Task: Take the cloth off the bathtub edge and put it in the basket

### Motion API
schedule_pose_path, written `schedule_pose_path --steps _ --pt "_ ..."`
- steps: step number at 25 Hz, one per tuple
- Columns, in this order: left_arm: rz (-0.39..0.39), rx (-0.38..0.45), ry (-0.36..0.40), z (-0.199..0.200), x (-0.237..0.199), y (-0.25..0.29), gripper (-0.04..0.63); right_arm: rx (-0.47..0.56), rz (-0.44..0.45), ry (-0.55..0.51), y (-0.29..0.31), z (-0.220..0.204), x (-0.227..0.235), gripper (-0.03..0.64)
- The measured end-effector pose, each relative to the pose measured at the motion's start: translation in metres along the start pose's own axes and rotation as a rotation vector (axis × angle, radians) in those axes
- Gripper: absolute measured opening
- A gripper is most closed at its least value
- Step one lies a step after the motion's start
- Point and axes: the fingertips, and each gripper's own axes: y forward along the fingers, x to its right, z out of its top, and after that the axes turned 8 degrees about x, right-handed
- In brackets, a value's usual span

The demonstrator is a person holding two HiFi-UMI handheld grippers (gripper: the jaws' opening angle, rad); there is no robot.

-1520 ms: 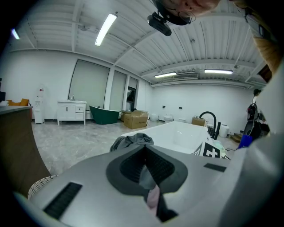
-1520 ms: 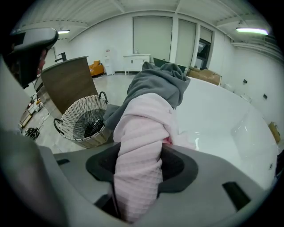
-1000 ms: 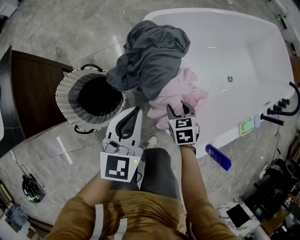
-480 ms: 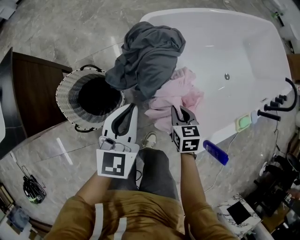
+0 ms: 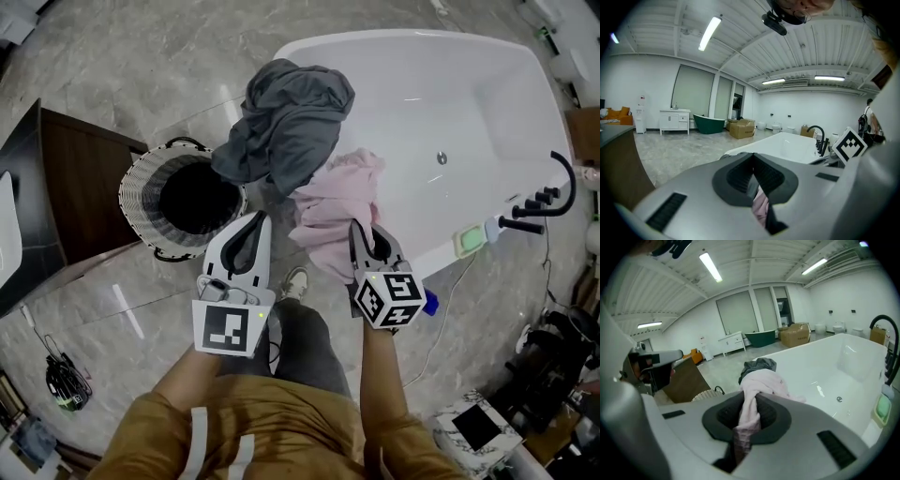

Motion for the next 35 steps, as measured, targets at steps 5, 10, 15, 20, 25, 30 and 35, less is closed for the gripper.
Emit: schedule_pose_path --steps 5,10,15,20,25,30,35 --pt "-0.006 0.036 0.027 0.053 0.016 -0.013 0.004 0.082 0.01 0.023 -0.041 0.061 -0.013 0.029" --pt "-0.007 0.079 0.054 0.11 0.03 -0.024 0.003 0.165 0.01 -0.026 -0.084 0.129 -0.027 0.029" --pt "-0.01 0.133 0.075 0.159 0.043 -0.038 0.004 0.27 0.019 -0.087 -0.123 0.19 -0.044 0.029" --pt "-0.021 0.182 0.092 0.203 0.052 -0.046 0.003 0.376 0.025 -0.107 -0.157 0.248 -0.055 0.029" --pt "-0.029 0.235 0.122 0.24 0.059 -0.051 0.003 0.468 0.035 -0.151 -0.198 0.301 -0.065 0.029" --pt "-0.035 0.28 0.113 0.265 0.066 -0.046 0.004 0.563 0.033 -0.195 -0.235 0.349 -0.071 0.029" --pt "-0.056 0.309 0.125 0.285 0.075 -0.047 0.003 0.625 0.046 -0.238 -0.26 0.382 -0.081 0.029"
